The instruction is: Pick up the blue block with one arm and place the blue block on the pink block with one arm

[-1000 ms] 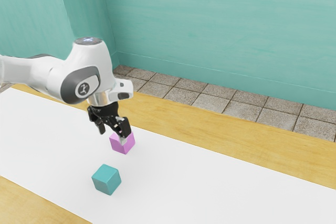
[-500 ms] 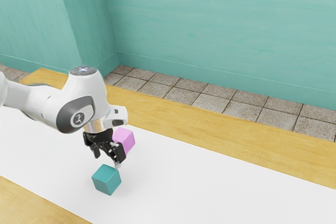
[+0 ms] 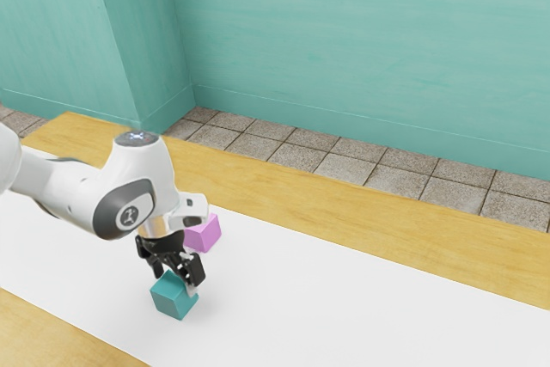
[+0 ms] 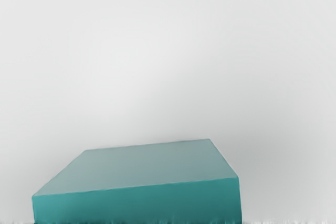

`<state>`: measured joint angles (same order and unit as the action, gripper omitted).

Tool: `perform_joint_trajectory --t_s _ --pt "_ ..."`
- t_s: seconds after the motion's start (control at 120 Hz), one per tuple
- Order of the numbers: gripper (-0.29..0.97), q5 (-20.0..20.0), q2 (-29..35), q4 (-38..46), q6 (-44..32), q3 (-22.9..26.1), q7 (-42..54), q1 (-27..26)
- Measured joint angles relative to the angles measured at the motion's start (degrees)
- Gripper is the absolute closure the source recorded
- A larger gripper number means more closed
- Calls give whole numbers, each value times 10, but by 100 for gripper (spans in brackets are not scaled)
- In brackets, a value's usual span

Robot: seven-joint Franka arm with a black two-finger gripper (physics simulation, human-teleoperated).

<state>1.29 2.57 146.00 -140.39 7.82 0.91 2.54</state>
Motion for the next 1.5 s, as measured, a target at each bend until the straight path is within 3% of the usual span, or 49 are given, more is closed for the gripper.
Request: perform_joint_trajectory --t_s 0.517,0.825,1.108,1.283,1.5 --pt "0 -3 -28 5 -28 -1 2 8" --pt "24 -3 -29 5 -32 -1 3 12" --pt "29 -7 -26 -12 -30 -3 2 11" --pt "30 -24 -25 -91 18 0 0 13" --pt "30 -68 -72 -225 138 -21 -11 -4"
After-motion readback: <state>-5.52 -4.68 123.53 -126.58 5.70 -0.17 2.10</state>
